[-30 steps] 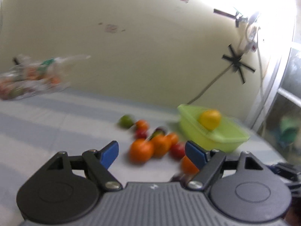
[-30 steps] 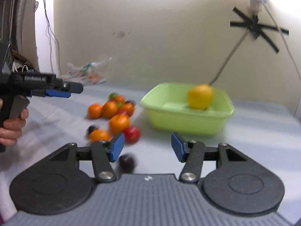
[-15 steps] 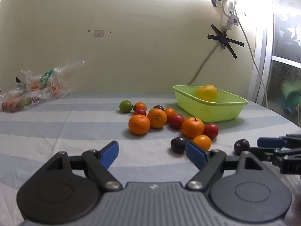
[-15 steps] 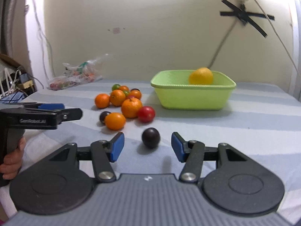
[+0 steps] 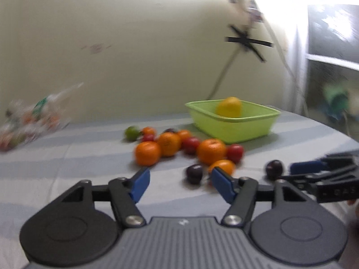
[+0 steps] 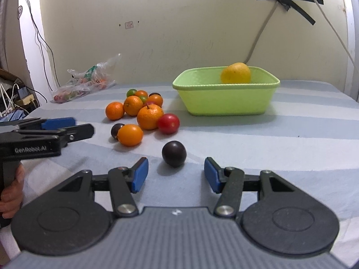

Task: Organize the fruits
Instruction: 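Grasp a small orange tangerine with the left tool while the right tool grasps a dark plum, then carry both fruits over the green basket and open both tools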

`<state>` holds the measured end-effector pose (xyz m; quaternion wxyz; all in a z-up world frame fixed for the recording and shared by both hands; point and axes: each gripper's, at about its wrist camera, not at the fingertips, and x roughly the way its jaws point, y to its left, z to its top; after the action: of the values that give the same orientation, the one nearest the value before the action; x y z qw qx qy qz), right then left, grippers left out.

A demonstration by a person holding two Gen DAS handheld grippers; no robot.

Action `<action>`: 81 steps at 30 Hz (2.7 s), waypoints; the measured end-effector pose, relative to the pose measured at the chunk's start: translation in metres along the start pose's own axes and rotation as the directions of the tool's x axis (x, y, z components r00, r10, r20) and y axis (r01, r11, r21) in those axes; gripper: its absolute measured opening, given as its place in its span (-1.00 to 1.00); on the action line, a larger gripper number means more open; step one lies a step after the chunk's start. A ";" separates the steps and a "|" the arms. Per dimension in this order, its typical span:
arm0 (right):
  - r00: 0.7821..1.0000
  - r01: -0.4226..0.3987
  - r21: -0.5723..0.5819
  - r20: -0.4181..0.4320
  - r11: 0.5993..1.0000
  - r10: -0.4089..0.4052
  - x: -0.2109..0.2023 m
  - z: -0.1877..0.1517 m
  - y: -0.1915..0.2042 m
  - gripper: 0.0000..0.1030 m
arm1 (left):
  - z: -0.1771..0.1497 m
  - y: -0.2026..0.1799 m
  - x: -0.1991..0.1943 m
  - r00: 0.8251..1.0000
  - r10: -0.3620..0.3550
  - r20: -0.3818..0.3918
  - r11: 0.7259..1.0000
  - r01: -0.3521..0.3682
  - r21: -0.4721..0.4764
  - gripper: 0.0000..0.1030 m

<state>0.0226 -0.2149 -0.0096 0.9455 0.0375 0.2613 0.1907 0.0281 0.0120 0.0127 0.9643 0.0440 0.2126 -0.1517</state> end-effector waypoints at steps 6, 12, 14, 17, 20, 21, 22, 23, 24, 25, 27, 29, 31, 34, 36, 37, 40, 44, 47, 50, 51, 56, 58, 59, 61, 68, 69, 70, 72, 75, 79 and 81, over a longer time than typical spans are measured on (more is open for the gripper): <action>1.000 -0.017 0.011 -0.004 1.000 0.017 0.000 0.001 -0.002 0.10 | 0.011 -0.044 0.024 1.000 -0.031 0.004 0.967 0.029 0.252 -0.13; 0.999 -0.041 0.024 -0.003 0.999 0.041 -0.001 0.001 -0.005 0.08 | 0.012 -0.048 0.049 0.993 -0.055 -0.102 0.952 0.083 0.295 -0.16; 0.999 -0.047 0.030 -0.004 0.998 0.047 0.000 0.002 -0.006 0.08 | 0.011 -0.051 0.050 0.993 -0.051 -0.109 0.945 0.084 0.317 -0.16; 0.999 -0.053 0.035 -0.004 0.998 0.053 0.000 0.002 -0.007 0.08 | 0.006 -0.058 0.049 0.992 -0.050 -0.115 0.930 0.088 0.356 -0.28; 0.998 -0.059 0.039 -0.004 0.997 0.059 -0.001 0.002 -0.007 -0.05 | 0.004 -0.064 0.046 0.995 -0.027 -0.100 0.919 0.063 0.389 -0.38; 0.998 -0.062 0.039 -0.005 0.997 0.062 0.000 0.003 -0.007 -0.10 | 0.004 -0.064 0.044 0.994 -0.027 -0.101 0.923 0.064 0.380 -0.38; 0.998 -0.061 0.033 -0.001 0.998 0.061 0.000 0.003 -0.008 -0.13 | 0.005 -0.063 0.042 0.994 -0.031 -0.102 0.927 0.067 0.369 -0.38; 0.998 -0.061 0.034 0.002 0.998 0.061 -0.001 0.003 -0.007 -0.20 | 0.004 -0.063 0.040 0.994 -0.039 -0.100 0.930 0.072 0.359 -0.38; 0.998 -0.063 0.037 0.005 0.997 0.062 -0.001 0.002 -0.008 -0.21 | 0.004 -0.063 0.038 0.994 -0.045 -0.097 0.932 0.077 0.355 -0.37; 0.998 -0.060 0.041 0.010 0.997 0.060 -0.002 0.003 -0.009 -0.21 | 0.005 -0.062 0.038 0.994 -0.050 -0.096 0.931 0.081 0.357 -0.34; 0.999 -0.051 0.044 0.010 0.998 0.051 -0.002 0.003 -0.009 -0.21 | 0.004 -0.063 0.044 0.993 -0.032 -0.114 0.928 0.072 0.366 -0.16; 0.999 -0.039 0.022 -0.005 0.999 0.039 0.001 0.005 -0.006 -0.21 | 0.007 -0.062 0.049 0.991 -0.041 -0.127 0.929 0.084 0.361 -0.19; 1.000 -0.023 -0.016 -0.016 1.000 0.023 0.005 0.007 -0.001 -0.23 | 0.008 -0.062 0.054 0.992 -0.019 -0.124 0.929 0.064 0.365 -0.37; 0.999 -0.021 -0.058 -0.030 0.998 0.019 0.010 0.008 0.004 -0.47 | 0.008 -0.062 0.054 0.993 -0.001 -0.119 0.937 0.043 0.347 -0.40; 0.999 -0.023 -0.068 -0.023 0.997 0.022 0.009 0.009 0.002 -0.48 | 0.007 -0.063 0.047 0.994 -0.010 -0.112 0.939 0.047 0.342 -0.41; 1.000 -0.023 -0.067 -0.014 0.997 0.022 0.007 0.009 0.000 -0.49 | 0.007 -0.064 0.043 0.995 -0.021 -0.102 0.941 0.055 0.334 -0.41; 0.999 -0.025 -0.068 0.040 0.997 0.028 -0.001 0.014 -0.005 -0.48 | 0.017 -0.065 0.032 0.997 -0.057 -0.058 0.946 0.073 0.316 -0.41; 0.995 -0.001 -0.091 0.102 0.996 0.010 -0.003 0.029 -0.013 -0.48 | 0.048 -0.064 0.037 0.996 -0.083 -0.010 0.957 0.083 0.277 -0.40; 0.986 0.038 -0.102 0.168 0.994 -0.021 -0.001 0.047 -0.022 -0.48 | 0.077 -0.060 0.059 0.993 -0.118 -0.001 0.966 0.115 0.232 -0.40; 0.975 0.091 -0.090 0.209 0.992 -0.070 0.010 0.066 -0.036 -0.48 | 0.103 -0.054 0.091 0.985 -0.167 -0.039 0.977 0.170 0.130 -0.40; 0.973 0.107 -0.083 0.214 0.991 -0.087 0.016 0.071 -0.041 -0.48 | 0.110 -0.053 0.102 0.983 -0.178 -0.055 0.978 0.183 0.099 -0.40; 0.967 0.177 -0.074 0.198 0.981 -0.159 0.041 0.082 -0.063 -0.47 | 0.120 -0.055 0.147 0.967 -0.219 -0.131 0.975 0.220 -0.007 -0.40; 0.967 0.185 -0.046 0.186 0.982 -0.173 0.045 0.079 -0.070 -0.44 | 0.118 -0.058 0.160 0.960 -0.231 -0.157 0.973 0.229 -0.031 -0.39; 0.966 0.193 -0.033 0.179 0.981 -0.184 0.048 0.077 -0.073 -0.43 | 0.116 -0.058 0.166 0.957 -0.234 -0.170 0.972 0.230 -0.041 -0.40; 0.967 0.200 -0.028 0.168 0.979 -0.192 0.052 0.074 -0.077 -0.43 | 0.111 -0.059 0.170 0.956 -0.228 -0.182 0.973 0.222 -0.056 -0.39; 0.964 0.187 -0.038 0.202 0.982 -0.176 0.050 0.074 -0.078 -0.10 | 0.106 -0.036 0.160 0.963 -0.213 -0.168 0.974 0.195 -0.116 -0.37; 0.962 0.188 -0.046 0.209 0.981 -0.174 0.049 0.073 -0.077 -0.10 | 0.107 -0.030 0.152 0.966 -0.215 -0.144 0.972 0.197 -0.128 -0.37; 0.961 0.187 -0.052 0.217 0.981 -0.172 0.047 0.072 -0.075 -0.10 | 0.110 -0.022 0.143 0.970 -0.213 -0.120 0.971 0.196 -0.138 -0.37; 0.957 0.181 -0.057 0.239 0.982 -0.163 0.044 0.071 -0.072 -0.10 | 0.109 -0.002 0.119 0.978 -0.199 -0.070 0.968 0.185 -0.168 -0.37; 0.954 0.161 -0.058 0.266 0.985 -0.140 0.038 0.070 -0.068 -0.10 | 0.102 0.031 0.085 0.989 -0.143 -0.025 0.969 0.134 -0.207 -0.37; 0.963 0.026 -0.009 0.268 1.000 -0.023 0.028 0.072 -0.065 -0.11 | 0.076 0.067 0.050 1.000 -0.021 -0.022 0.975 0.016 -0.220 -0.37; 0.965 -0.033 -0.014 0.259 0.999 0.036 0.024 0.072 -0.056 -0.11 | 0.063 0.081 0.039 0.999 0.016 -0.040 0.972 -0.025 -0.235 -0.37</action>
<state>0.0974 -0.2555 0.0317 0.9682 0.0619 0.1339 0.2018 0.1119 0.0684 0.0549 0.9601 -0.0655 0.2467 -0.1145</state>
